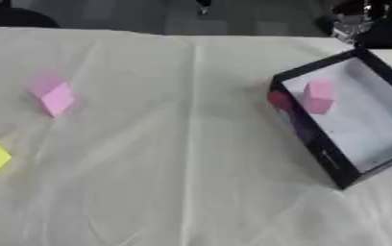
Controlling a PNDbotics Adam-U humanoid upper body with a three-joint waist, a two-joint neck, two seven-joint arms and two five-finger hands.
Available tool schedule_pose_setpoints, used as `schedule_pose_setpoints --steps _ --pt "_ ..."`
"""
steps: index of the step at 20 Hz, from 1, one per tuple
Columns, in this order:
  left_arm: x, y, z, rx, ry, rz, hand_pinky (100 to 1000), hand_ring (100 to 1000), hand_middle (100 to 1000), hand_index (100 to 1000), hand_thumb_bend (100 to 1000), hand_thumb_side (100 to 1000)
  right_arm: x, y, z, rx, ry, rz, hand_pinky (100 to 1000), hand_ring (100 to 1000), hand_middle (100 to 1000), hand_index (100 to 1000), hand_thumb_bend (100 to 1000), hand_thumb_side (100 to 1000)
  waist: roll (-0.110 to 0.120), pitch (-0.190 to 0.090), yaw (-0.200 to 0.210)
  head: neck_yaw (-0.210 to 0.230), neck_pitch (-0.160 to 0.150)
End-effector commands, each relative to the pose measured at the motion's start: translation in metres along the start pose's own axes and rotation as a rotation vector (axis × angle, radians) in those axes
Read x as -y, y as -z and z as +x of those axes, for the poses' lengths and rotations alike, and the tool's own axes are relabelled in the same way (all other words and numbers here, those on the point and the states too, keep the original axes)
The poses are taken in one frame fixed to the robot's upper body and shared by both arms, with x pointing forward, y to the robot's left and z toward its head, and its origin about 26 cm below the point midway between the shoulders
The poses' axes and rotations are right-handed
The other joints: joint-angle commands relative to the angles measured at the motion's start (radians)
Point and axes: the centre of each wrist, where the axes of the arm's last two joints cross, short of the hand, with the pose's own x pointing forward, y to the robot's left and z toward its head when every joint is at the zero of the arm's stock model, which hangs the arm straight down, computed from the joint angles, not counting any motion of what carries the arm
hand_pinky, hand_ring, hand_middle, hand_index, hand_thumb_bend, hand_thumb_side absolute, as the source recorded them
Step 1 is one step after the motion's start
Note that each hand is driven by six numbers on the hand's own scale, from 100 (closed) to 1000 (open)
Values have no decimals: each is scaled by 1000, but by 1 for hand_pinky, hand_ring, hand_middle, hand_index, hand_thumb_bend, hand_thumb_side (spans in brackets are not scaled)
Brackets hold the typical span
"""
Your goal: Pick up the objects with one hand, pass them to the other hand, and then place them into the box on the other side of the table.
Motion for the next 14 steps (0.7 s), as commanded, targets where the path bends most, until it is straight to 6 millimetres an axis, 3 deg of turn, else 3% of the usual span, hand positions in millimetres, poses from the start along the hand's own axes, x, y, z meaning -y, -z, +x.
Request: schedule_pose_setpoints --steps 1,5,14 --pt "-22 -18 -4 -57 52 -69 907 824 773 846 781 464 12 1 14 25 -43 -10 824 685 872 864 472 160 19 -14 2 6 5" --pt "-16 -28 -5 -109 54 -202 915 831 769 836 813 486 13 1 15 19 -48 -12 823 683 870 863 468 161 28 -15 8 12 11" --pt "12 -36 7 -176 42 -280 921 836 744 810 877 521 14 -1 12 -1 -53 -13 823 677 864 858 461 166 38 -17 17 27 16"
